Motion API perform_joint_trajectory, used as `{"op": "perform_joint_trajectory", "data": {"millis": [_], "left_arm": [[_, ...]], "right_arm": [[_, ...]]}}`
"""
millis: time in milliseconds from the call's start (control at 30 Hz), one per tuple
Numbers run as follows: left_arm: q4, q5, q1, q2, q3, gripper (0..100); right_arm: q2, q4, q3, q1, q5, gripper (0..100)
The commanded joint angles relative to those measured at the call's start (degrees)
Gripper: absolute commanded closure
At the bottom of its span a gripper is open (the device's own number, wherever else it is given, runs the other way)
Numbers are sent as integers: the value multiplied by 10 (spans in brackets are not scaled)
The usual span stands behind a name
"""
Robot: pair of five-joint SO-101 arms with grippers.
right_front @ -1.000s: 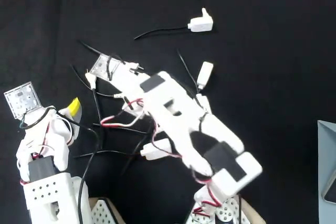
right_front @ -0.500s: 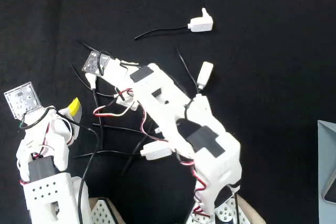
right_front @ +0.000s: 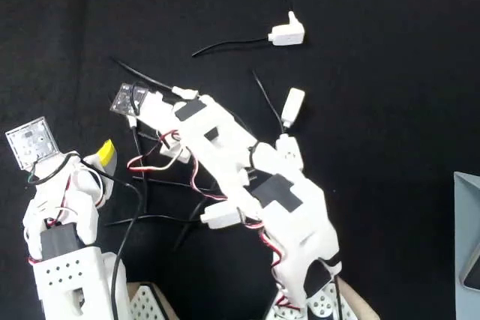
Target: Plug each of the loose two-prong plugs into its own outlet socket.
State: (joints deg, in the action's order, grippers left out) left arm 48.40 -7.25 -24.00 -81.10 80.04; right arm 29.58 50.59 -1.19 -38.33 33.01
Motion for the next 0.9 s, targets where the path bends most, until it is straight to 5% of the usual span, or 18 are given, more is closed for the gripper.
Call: {"op": "perform_joint_trajectory", "data": {"millis": [0, 467, 867], "left_arm": [[-12, 1, -6, -6, -6, 712], [-12, 1, -6, -6, -6, 712], [-12, 1, -6, -6, -6, 712]], "right_arm": [[-21, 20, 32, 7, 3, 988], [-322, 217, -15, 16, -98, 987], [-508, 258, -238, 151, -126, 987]]}}
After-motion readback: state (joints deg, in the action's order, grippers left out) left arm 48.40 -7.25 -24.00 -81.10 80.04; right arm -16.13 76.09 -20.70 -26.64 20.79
